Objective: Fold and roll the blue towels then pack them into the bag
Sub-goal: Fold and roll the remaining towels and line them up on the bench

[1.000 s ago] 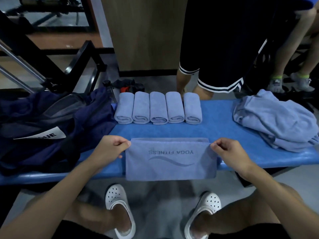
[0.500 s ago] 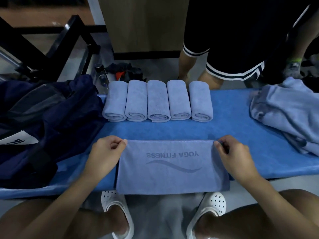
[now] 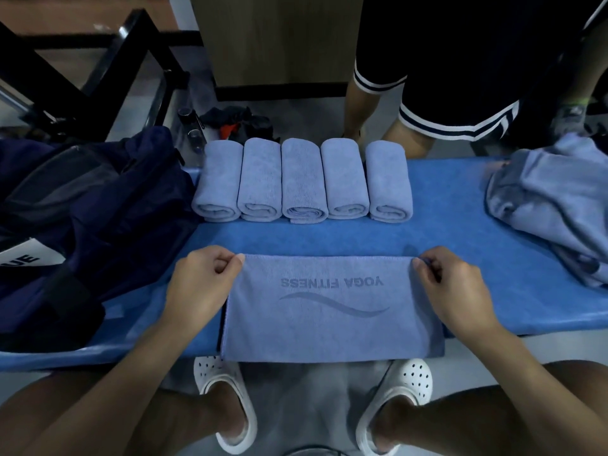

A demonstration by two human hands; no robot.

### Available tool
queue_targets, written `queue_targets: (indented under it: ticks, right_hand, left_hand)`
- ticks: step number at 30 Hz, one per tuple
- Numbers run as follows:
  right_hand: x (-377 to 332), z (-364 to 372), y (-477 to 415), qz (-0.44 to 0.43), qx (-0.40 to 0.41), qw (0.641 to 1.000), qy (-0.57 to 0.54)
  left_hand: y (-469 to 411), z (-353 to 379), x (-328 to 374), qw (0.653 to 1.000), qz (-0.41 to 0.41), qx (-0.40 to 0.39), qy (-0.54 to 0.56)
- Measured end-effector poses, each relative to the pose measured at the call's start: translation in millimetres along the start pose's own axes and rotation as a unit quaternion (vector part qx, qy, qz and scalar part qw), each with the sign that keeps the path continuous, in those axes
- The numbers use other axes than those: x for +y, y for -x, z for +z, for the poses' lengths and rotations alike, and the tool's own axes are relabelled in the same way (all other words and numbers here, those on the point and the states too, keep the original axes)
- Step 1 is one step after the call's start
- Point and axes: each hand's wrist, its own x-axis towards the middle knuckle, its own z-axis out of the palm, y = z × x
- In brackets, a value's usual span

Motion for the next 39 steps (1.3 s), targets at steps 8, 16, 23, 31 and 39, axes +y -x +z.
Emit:
queue_targets:
  ticks: [8,16,23,31,39]
  right_hand:
    - [-1.4,4.8,5.9,-0.017,0.028,0.997,0.074]
    - [-17.6,20.3,47.1,-0.236,-0.032,0.947,0.214]
    - [-14.5,29.6,31.2,-0.26,-0.093,0.923,0.27]
    - [-40.0,35.8,18.6,-0.271,-0.107,0.927,0.235]
    - [-19.2,29.5,18.1,-0.251,-0.1,0.931,0.246]
  left_hand:
    - [5.2,7.7,-0.4,0.998,0.044,0.035,-0.022]
    - [44.6,30.6,11.5,0.908,0.372,-0.042,-0.19]
    - [36.8,39.9,-7.8,0.88,0.354,-0.111,-0.296]
    - [33.1,43.1,14.3,0.893,0.329,-0.1,-0.292]
    - [23.1,35.9,-14.8,0.886,0.334,-0.104,-0.304]
